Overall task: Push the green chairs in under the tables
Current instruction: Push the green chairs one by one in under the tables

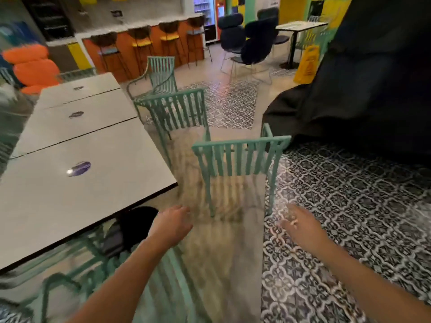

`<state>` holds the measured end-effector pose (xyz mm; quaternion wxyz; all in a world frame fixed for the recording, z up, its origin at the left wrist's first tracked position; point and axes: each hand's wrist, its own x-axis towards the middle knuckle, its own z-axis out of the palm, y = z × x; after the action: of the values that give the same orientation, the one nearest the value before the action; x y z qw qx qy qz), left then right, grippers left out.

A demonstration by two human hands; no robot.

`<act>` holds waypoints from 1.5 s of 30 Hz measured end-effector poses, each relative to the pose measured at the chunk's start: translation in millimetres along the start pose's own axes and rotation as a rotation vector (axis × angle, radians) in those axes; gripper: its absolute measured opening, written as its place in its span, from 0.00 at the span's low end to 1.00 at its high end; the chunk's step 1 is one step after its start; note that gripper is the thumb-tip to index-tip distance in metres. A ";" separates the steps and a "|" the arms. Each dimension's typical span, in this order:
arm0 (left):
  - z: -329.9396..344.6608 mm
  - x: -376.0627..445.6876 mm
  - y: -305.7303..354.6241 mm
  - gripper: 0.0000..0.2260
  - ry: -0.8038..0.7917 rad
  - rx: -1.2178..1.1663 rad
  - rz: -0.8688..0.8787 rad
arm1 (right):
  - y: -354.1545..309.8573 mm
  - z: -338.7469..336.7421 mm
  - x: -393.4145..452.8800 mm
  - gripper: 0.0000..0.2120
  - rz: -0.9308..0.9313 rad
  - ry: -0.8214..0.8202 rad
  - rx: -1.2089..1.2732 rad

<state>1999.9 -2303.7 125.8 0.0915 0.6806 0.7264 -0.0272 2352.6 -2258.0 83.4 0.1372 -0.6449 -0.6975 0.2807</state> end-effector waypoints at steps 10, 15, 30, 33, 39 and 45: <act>-40.2 192.1 75.3 0.19 0.057 0.131 0.097 | 12.0 -79.3 162.2 0.28 -0.092 0.099 -0.130; -28.5 313.1 70.2 0.21 0.085 0.132 0.100 | 7.2 -71.4 290.4 0.29 -0.155 0.066 -0.253; 30.9 505.2 3.0 0.30 -0.140 0.084 0.057 | 18.4 -19.8 515.6 0.28 -0.263 -0.313 -0.521; 44.5 515.9 4.7 0.26 -0.117 0.058 0.033 | 29.6 -21.3 531.4 0.30 -0.317 -0.337 -0.651; 53.2 522.7 22.6 0.23 -0.103 0.026 -0.118 | 37.6 -29.5 550.8 0.33 -0.484 -0.418 -0.750; 53.9 508.5 69.1 0.28 -0.155 0.027 -0.170 | 67.2 -65.1 583.4 0.40 -0.571 -0.471 -0.709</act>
<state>2044.9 -1807.3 -7.7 0.1359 0.6137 0.7717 -0.0972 2367.7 -1673.5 -2.1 -0.1797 -0.3548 -0.9102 0.1159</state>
